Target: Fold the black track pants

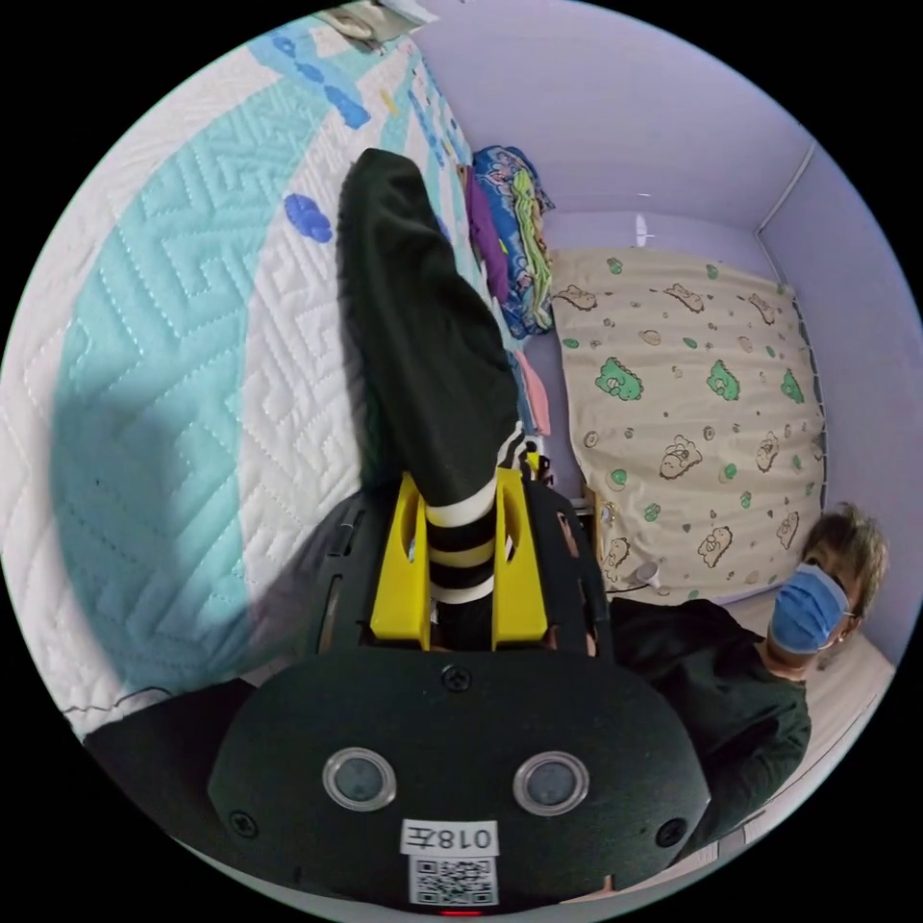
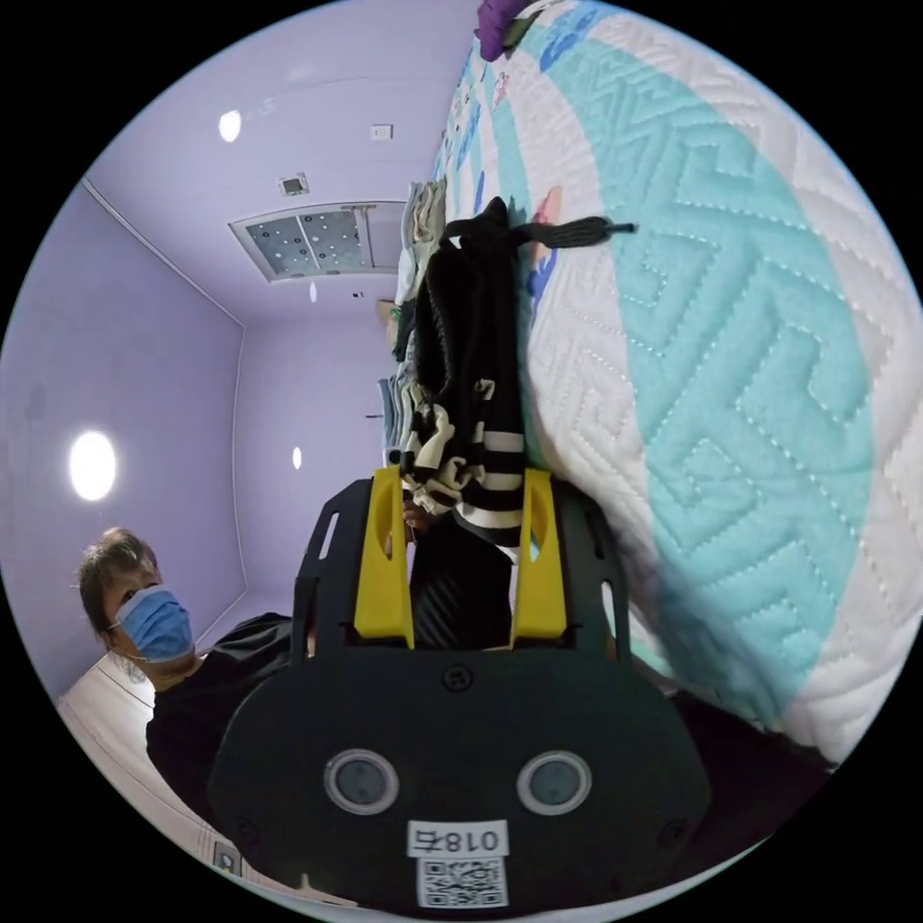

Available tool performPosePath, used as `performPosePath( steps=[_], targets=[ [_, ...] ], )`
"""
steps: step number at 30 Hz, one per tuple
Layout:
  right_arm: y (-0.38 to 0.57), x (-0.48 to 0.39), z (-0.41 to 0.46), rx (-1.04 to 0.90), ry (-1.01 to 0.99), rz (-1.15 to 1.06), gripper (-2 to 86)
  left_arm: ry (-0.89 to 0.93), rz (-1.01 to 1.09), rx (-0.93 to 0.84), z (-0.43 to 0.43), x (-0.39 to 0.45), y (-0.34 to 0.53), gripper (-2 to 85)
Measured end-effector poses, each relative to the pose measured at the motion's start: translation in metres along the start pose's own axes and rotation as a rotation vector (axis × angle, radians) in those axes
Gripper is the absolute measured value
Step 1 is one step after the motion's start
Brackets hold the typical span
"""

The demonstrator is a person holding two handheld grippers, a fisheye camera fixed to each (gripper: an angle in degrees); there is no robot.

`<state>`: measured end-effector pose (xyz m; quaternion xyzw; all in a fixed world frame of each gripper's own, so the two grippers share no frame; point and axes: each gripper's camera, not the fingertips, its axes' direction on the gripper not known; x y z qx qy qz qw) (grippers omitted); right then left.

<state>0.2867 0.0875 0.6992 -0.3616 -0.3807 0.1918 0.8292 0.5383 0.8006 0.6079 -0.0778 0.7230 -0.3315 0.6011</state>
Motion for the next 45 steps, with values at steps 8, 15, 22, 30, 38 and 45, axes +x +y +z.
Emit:
performPosePath(
  steps=[8, 15, 22, 30, 38, 45],
  targets=[
    [0.001, -0.004, 0.03, 0.034, 0.047, 0.032, 11.1, -0.021, 0.018, -0.019, -0.013, -0.001, -0.012, 10.2],
    [0.024, -0.061, 0.038, 0.069, 0.089, -0.109, 9.3, -0.004, 0.062, 0.026, -0.038, 0.03, 0.006, 10.0],
    [0.025, -0.17, 0.06, -0.032, 0.075, -0.338, 9.2, 0.009, 0.224, 0.09, -0.115, 0.143, 0.026, 10.0],
    [-0.084, -0.214, 0.134, -0.089, 0.03, -0.409, 9.1, -0.07, 0.293, 0.215, -0.237, 0.172, -0.073, 9.8],
    [-0.289, -0.33, 0.229, 0.103, -0.033, -0.821, 9.2, -0.255, 0.639, 0.401, -0.425, 0.265, -0.315, 10.1],
    [-0.414, -0.227, 0.345, 0.17, 0.058, -0.714, 9.5, -0.32, 0.304, 0.503, -0.515, 0.095, -0.477, 13.4]
  ],
)
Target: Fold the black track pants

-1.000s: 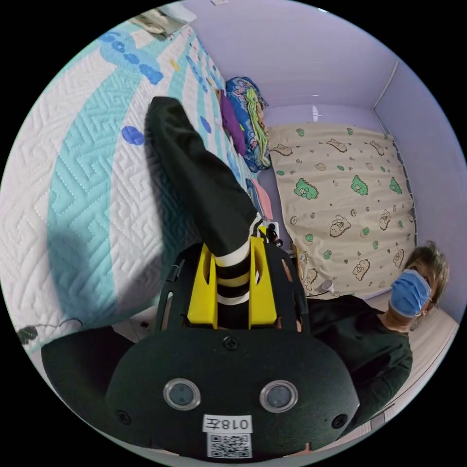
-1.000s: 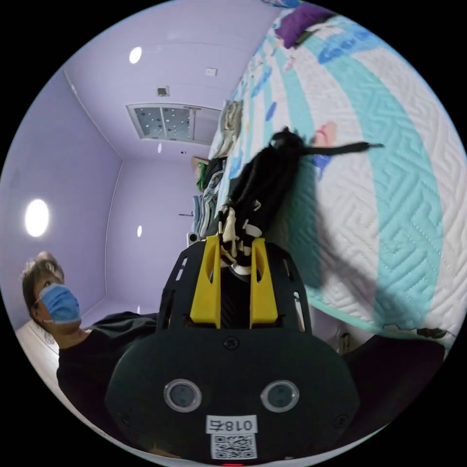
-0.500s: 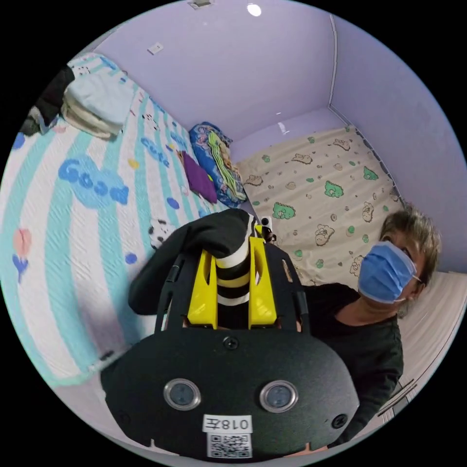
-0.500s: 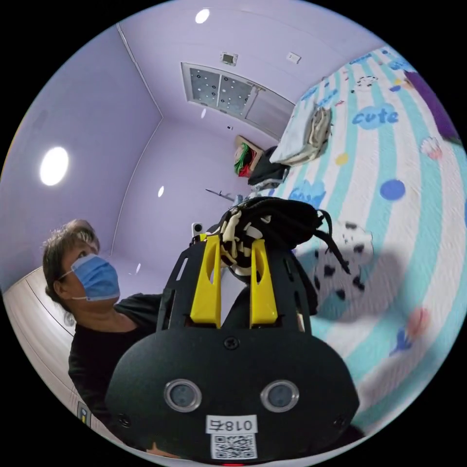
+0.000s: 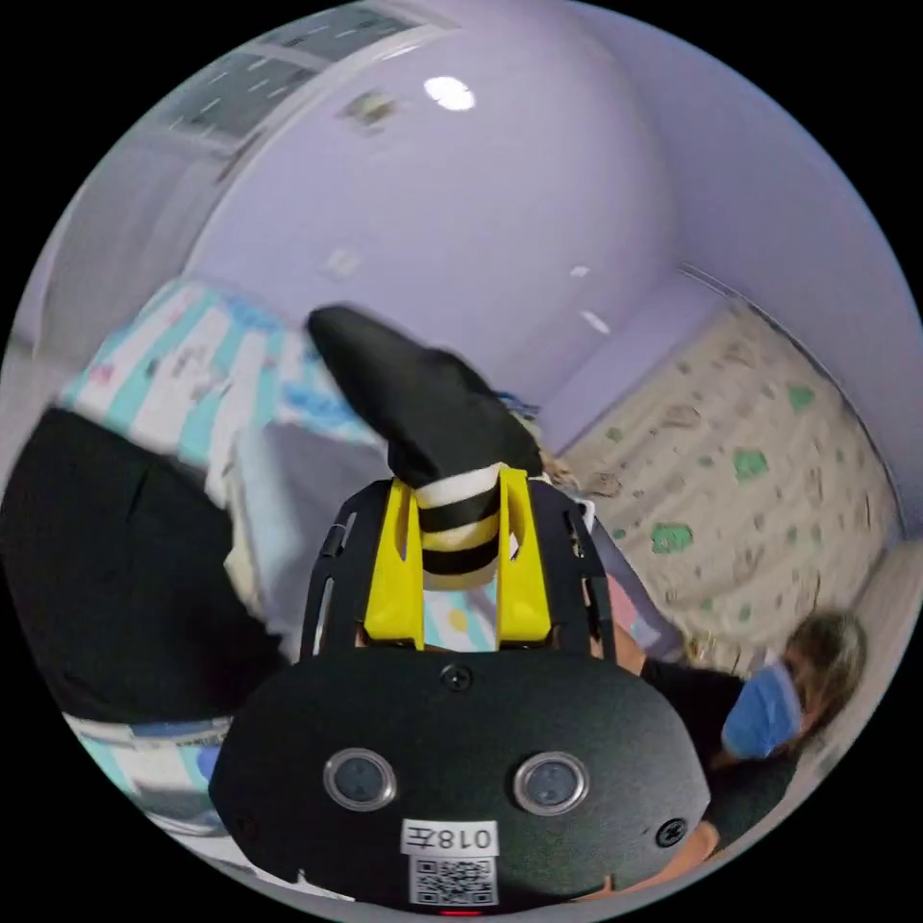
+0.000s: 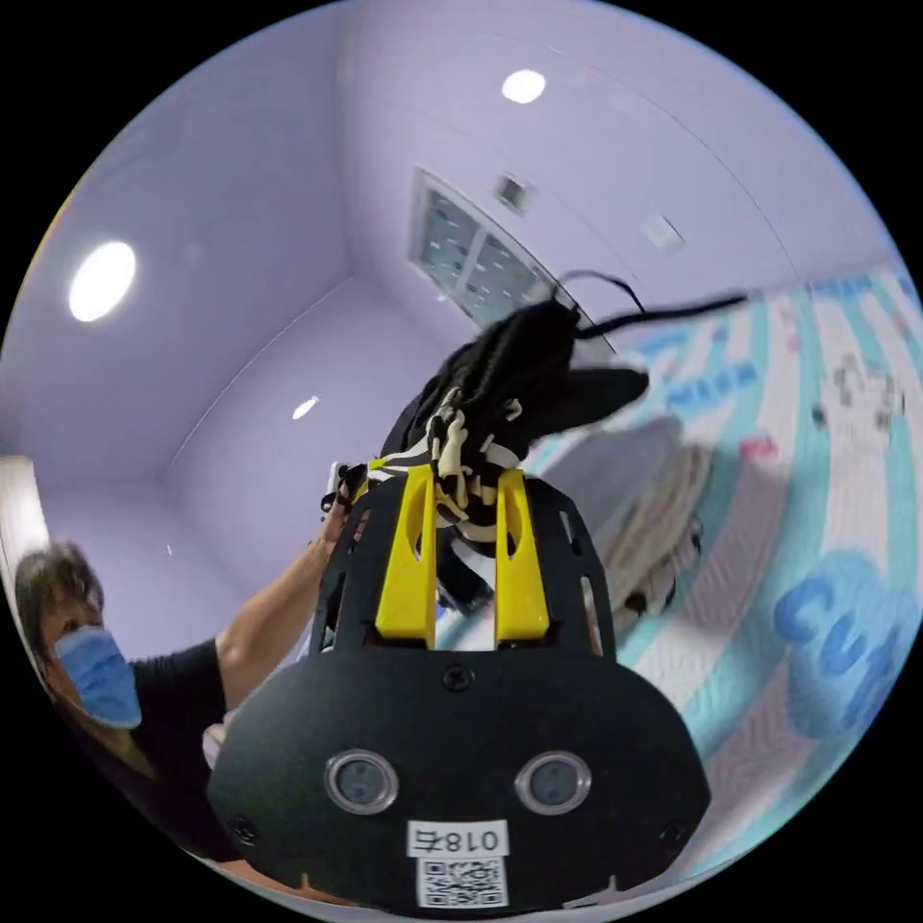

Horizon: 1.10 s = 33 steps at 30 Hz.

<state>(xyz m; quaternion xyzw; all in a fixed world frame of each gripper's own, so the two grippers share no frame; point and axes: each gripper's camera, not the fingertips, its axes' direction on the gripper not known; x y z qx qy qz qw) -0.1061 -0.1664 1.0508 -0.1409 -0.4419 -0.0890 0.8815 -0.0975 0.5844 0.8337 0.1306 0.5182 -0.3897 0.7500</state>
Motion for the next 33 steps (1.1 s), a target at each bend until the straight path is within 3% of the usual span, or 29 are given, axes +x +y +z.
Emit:
performPosePath(
  steps=[2, 4, 5, 8, 12, 17, 22, 26, 28, 30, 33],
  targets=[
    [0.038, 0.075, 0.051, -0.109, 0.066, 0.23, 10.0, -0.075, -0.242, 0.023, 0.009, -0.078, 0.038, 15.4],
    [0.062, 0.1, 0.057, -0.027, -0.005, 0.303, 10.2, -0.014, -0.392, 0.13, 0.004, -0.137, 0.099, 15.3],
    [0.07, 0.105, 0.057, 0.023, -0.081, 0.322, 10.5, 0.018, -0.394, 0.159, 0.001, -0.143, 0.111, 14.9],
    [0.073, 0.094, 0.057, -0.03, -0.046, 0.266, 11.2, 0.122, -0.313, 0.265, -0.022, -0.133, 0.145, 14.5],
    [0.087, 0.071, 0.042, -0.067, -0.058, 0.268, 12.2, 0.209, -0.066, 0.233, -0.047, -0.039, 0.166, 14.8],
    [0.16, -0.035, -0.012, -0.181, 0.09, 0.025, 12.5, 0.256, 0.322, 0.061, -0.036, 0.143, 0.233, 13.8],
    [0.271, -0.14, -0.052, -0.344, 0.512, -0.163, 13.0, 0.027, 0.538, -0.173, 0.042, 0.325, 0.376, 12.6],
    [0.356, -0.202, -0.071, -0.478, 0.953, -0.278, 11.5, -0.194, 0.648, -0.199, 0.087, 0.428, 0.47, 11.3],
    [0.382, -0.217, -0.075, -0.525, 1.071, -0.296, 10.9, -0.403, 0.708, -0.246, 0.12, 0.483, 0.519, 10.4],
    [0.401, -0.226, -0.076, -0.561, 1.123, -0.288, 10.2, -0.501, 0.704, -0.297, 0.146, 0.509, 0.544, 9.6],
    [0.421, -0.228, -0.074, -0.617, 1.13, -0.232, 9.6, -0.512, 0.655, -0.407, 0.184, 0.527, 0.565, 9.5]
  ],
)
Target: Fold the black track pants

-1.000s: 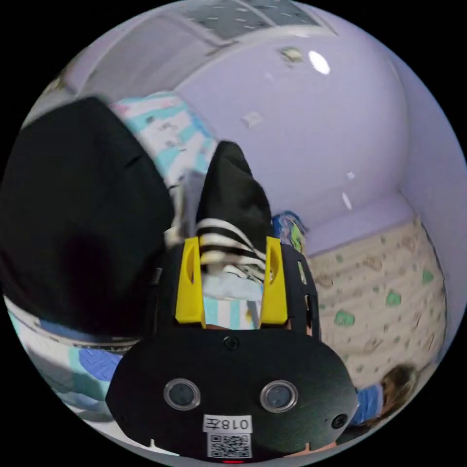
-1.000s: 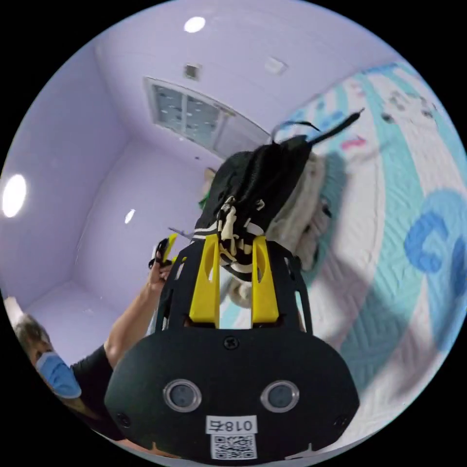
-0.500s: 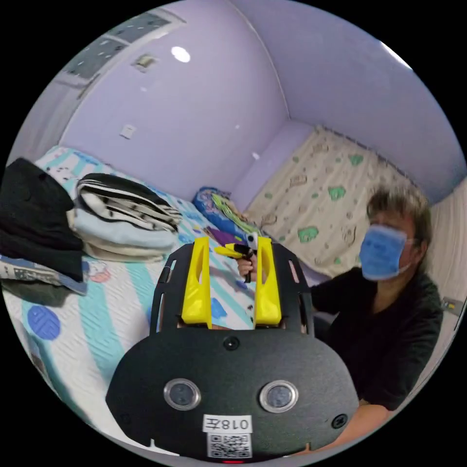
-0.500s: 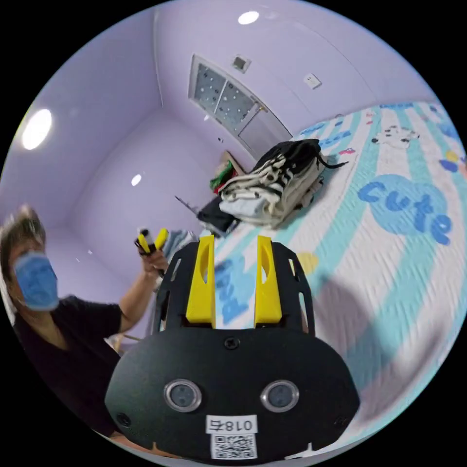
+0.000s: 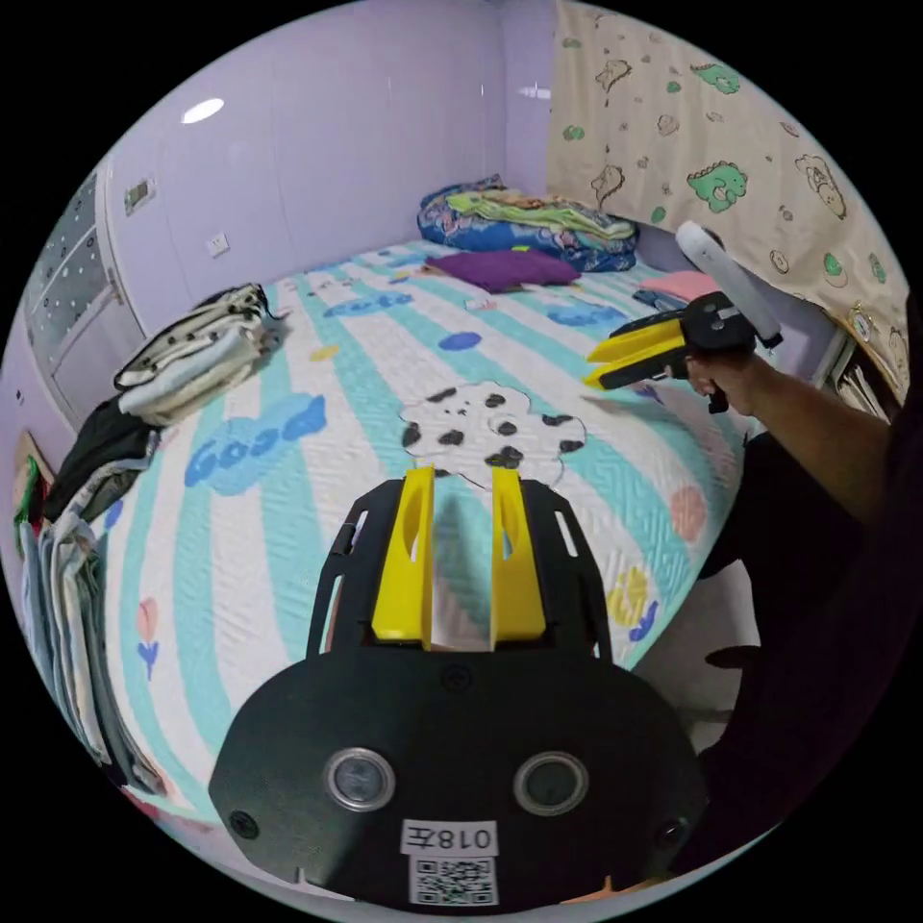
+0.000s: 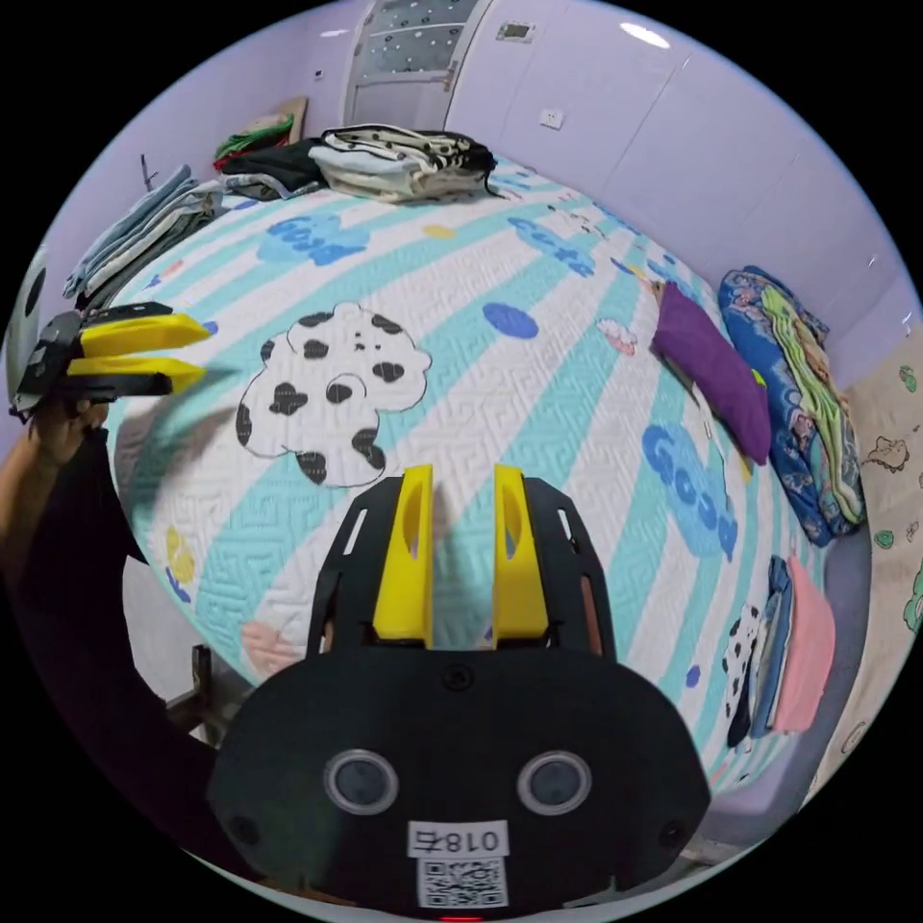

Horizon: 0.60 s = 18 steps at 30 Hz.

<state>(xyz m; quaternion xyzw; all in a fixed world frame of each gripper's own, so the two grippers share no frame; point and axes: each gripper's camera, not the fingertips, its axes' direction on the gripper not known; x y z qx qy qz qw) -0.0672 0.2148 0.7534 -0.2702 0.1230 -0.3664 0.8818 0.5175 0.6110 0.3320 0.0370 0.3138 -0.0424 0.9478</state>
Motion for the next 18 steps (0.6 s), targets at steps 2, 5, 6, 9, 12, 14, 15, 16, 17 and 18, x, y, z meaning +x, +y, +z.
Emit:
performPosePath(
  steps=[2, 5, 6, 9, 12, 14, 15, 16, 17, 18],
  targets=[
    [0.006, -0.007, 0.01, -0.05, -0.041, 0.002, 9.0, -0.03, 0.027, -0.093, 0.021, 0.016, -0.005, 9.7],
    [0.014, -0.013, 0.019, -0.044, -0.084, 0.037, 7.9, -0.05, 0.02, -0.103, 0.029, 0.028, -0.006, 9.8],
    [0.016, -0.014, 0.019, -0.034, -0.085, 0.046, 7.8, -0.052, 0.012, -0.09, 0.027, 0.029, -0.006, 9.8],
    [0.027, -0.013, 0.018, 0.017, -0.107, 0.113, 7.6, -0.066, -0.003, -0.073, 0.021, 0.031, -0.008, 9.8],
    [0.036, -0.009, 0.017, 0.043, -0.142, 0.181, 7.4, -0.081, -0.007, -0.09, 0.019, 0.032, -0.018, 9.6],
    [0.041, -0.001, 0.016, 0.046, -0.178, 0.238, 6.8, -0.064, -0.034, -0.097, 0.018, 0.024, -0.021, 9.3],
    [0.043, 0.001, 0.015, 0.047, -0.185, 0.251, 6.0, -0.04, -0.082, -0.094, 0.015, 0.016, -0.022, 8.8],
    [0.047, 0.008, 0.008, 0.065, -0.198, 0.28, 4.4, -0.012, -0.138, -0.083, 0.01, 0.006, -0.021, 8.1],
    [0.057, 0.019, -0.007, 0.146, -0.204, 0.323, 3.7, 0.002, -0.166, -0.076, 0.007, 0.001, -0.02, 7.2],
    [0.064, 0.026, -0.017, 0.201, -0.197, 0.362, 3.3, 0.03, -0.236, -0.058, -0.001, -0.011, -0.018, 5.3]
  ],
)
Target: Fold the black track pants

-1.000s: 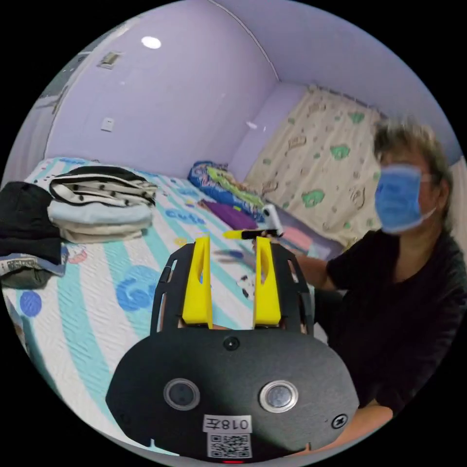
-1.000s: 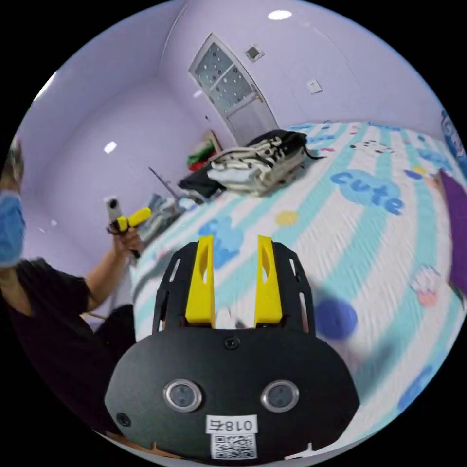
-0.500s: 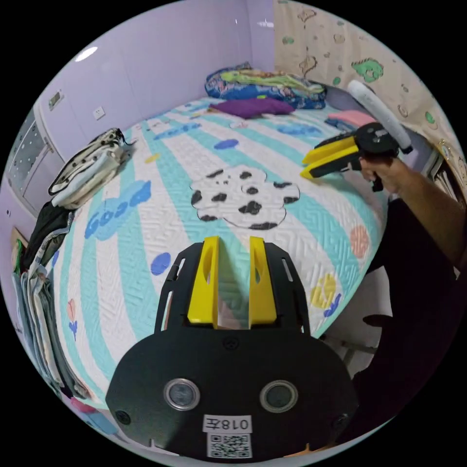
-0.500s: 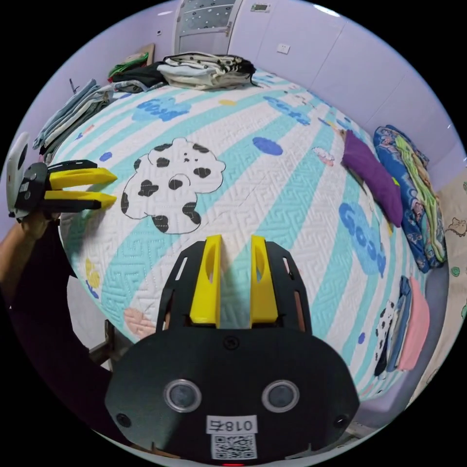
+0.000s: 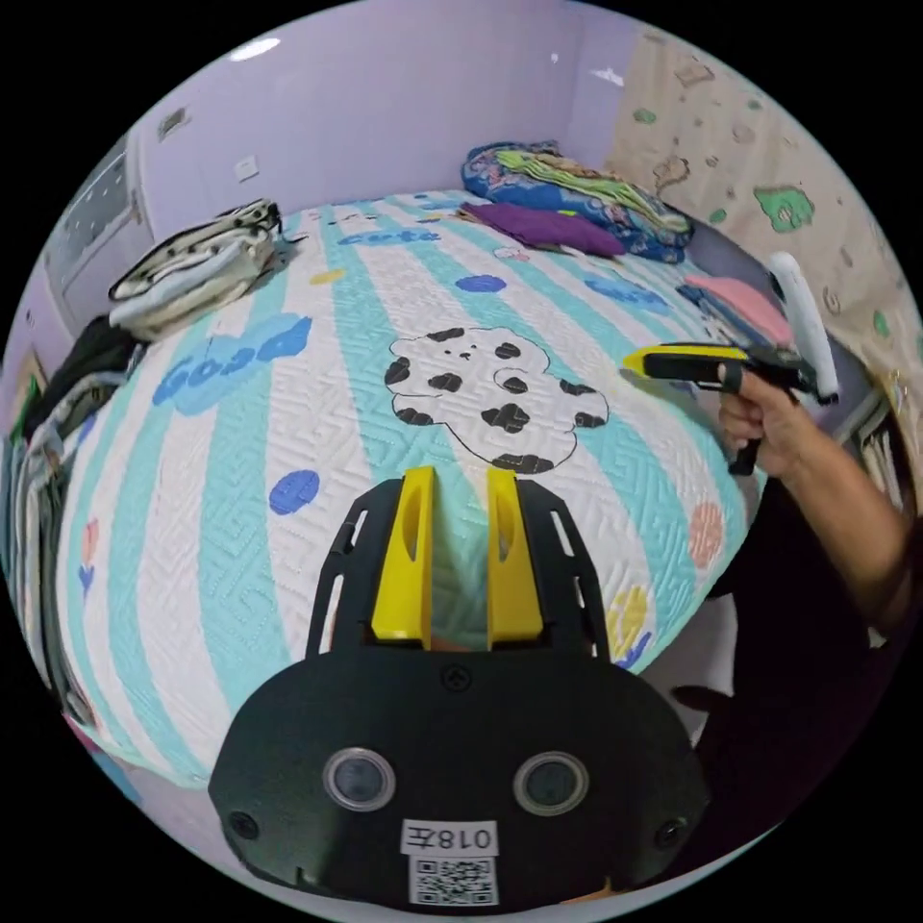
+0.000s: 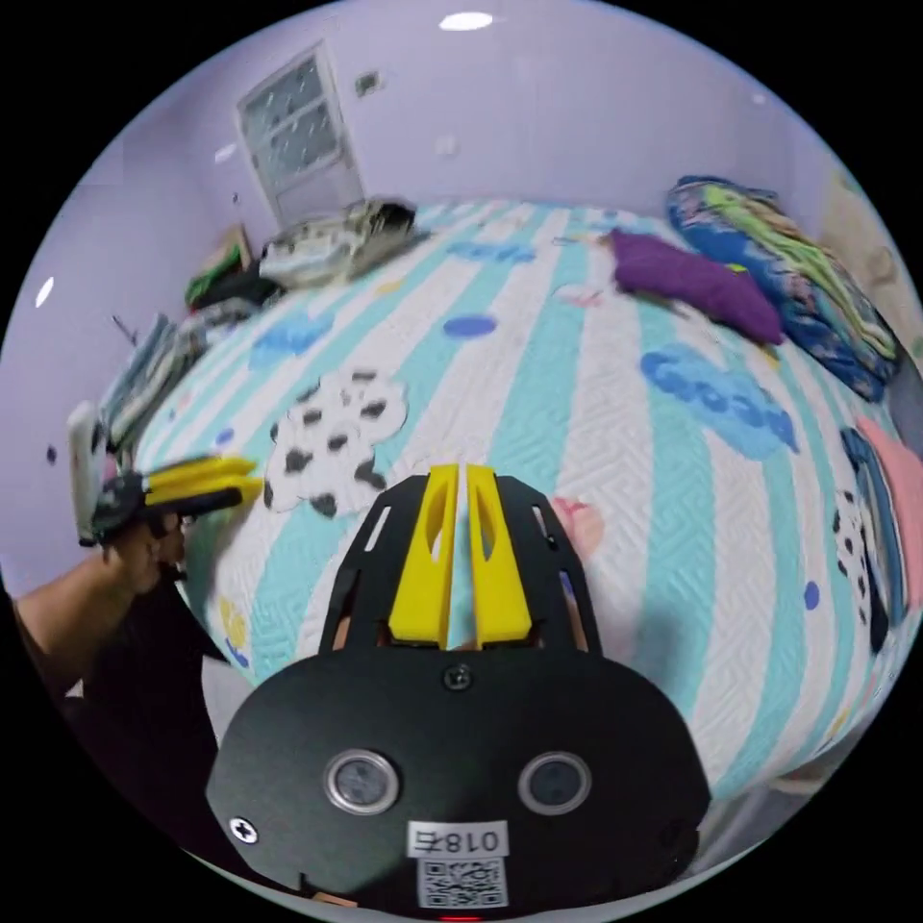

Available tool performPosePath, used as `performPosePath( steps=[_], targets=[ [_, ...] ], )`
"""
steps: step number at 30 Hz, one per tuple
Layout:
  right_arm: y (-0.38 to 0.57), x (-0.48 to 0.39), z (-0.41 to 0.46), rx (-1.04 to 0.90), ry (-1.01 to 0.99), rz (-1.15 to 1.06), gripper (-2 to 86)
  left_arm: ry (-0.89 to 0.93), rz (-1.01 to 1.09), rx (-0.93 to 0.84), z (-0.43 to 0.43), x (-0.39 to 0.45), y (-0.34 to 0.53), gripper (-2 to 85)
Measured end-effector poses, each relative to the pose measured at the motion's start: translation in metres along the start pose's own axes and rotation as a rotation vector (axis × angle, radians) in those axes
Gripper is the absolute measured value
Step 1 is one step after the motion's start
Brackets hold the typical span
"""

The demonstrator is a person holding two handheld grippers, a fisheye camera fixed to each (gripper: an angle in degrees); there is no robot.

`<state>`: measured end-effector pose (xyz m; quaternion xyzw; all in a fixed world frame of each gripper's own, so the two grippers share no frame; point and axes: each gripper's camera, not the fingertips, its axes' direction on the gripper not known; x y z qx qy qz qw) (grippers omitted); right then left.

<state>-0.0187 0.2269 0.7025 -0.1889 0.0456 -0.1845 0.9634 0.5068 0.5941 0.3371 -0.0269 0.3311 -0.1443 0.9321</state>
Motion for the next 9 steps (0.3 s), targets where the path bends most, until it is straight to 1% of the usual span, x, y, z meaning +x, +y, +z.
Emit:
performPosePath(
  steps=[1, 2, 3, 4, 5, 6, 7, 8, 9],
  targets=[
    [0.005, 0.019, -0.027, 0.106, 0.024, 0.075, 3.6, 0.093, -0.058, 0.026, -0.01, -0.015, 0.001, 2.6],
    [0.013, 0.044, -0.055, 0.198, 0.077, 0.147, 4.1, 0.17, -0.07, 0.049, -0.017, -0.022, 0.002, 1.3],
    [0.018, 0.057, -0.07, 0.244, 0.116, 0.183, 4.5, 0.299, -0.107, 0.111, -0.032, -0.036, 0.005, 1.2],
    [0.029, 0.087, -0.099, 0.326, 0.222, 0.242, 5.2, 0.341, -0.143, 0.173, -0.051, -0.046, 0.01, 1.6],
    [0.039, 0.118, -0.125, 0.387, 0.359, 0.285, 5.7, 0.347, -0.154, 0.198, -0.062, -0.049, 0.013, 1.9],
    [0.043, 0.134, -0.138, 0.413, 0.434, 0.299, 6.2, 0.361, -0.161, 0.231, -0.082, -0.056, 0.017, 2.8],
    [0.05, 0.167, -0.159, 0.446, 0.581, 0.319, 7.2, 0.377, -0.163, 0.244, -0.101, -0.061, 0.02, 3.8],
    [0.052, 0.203, -0.177, 0.44, 0.699, 0.337, 8.1, 0.379, -0.169, 0.244, -0.11, -0.063, 0.022, 4.1],
    [0.053, 0.222, -0.185, 0.433, 0.746, 0.352, 8.6, 0.368, -0.183, 0.236, -0.127, -0.067, 0.027, 4.5]
  ],
)
